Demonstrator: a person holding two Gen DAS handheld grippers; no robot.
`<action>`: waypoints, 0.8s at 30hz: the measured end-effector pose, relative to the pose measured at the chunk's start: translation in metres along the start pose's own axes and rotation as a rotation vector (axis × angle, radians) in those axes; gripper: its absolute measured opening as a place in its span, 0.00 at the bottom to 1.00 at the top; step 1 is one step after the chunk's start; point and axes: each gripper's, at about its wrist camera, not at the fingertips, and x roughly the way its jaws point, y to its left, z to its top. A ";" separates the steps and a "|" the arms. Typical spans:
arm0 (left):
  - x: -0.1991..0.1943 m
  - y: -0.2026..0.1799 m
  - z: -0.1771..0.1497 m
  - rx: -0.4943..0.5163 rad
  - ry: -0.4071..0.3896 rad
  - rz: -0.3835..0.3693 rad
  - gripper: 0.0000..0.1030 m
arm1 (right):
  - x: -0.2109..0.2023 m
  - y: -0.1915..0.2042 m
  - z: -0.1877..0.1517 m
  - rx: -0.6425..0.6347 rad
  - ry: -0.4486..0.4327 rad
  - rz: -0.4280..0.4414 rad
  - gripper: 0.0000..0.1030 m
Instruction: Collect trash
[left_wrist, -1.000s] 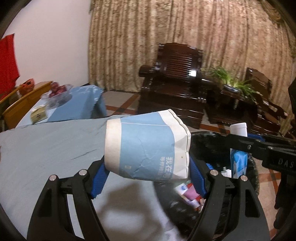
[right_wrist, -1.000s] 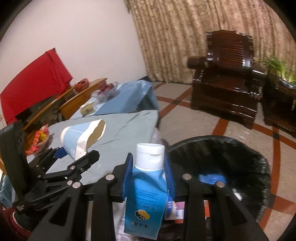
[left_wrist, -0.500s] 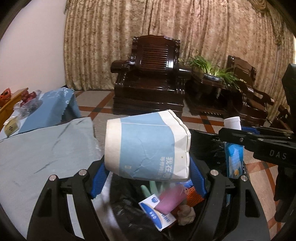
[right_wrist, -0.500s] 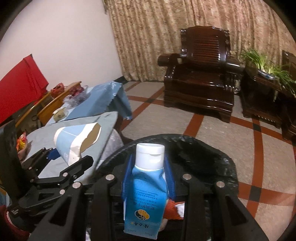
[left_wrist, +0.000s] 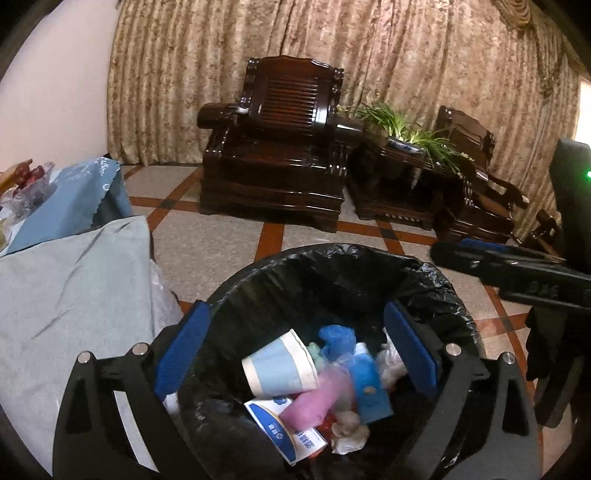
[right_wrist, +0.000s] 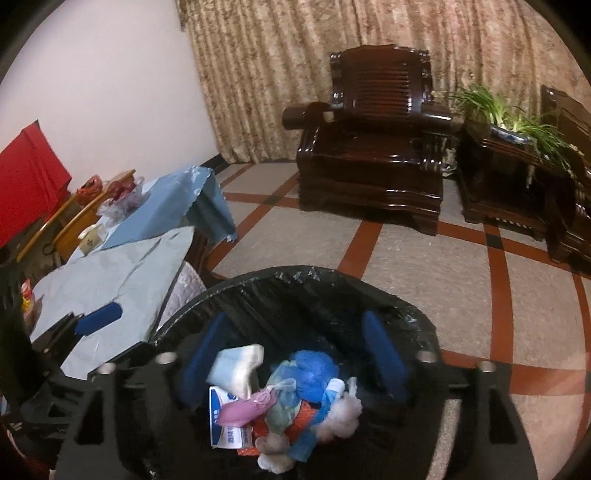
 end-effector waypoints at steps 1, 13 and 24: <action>-0.003 0.003 0.001 -0.002 -0.002 0.009 0.91 | -0.002 0.002 -0.001 -0.002 -0.006 -0.002 0.89; -0.053 0.016 -0.004 -0.037 -0.022 0.100 0.93 | -0.038 0.034 -0.010 -0.020 -0.049 0.055 0.94; -0.103 0.020 -0.023 -0.071 -0.024 0.136 0.93 | -0.069 0.067 -0.031 -0.052 -0.056 0.093 0.94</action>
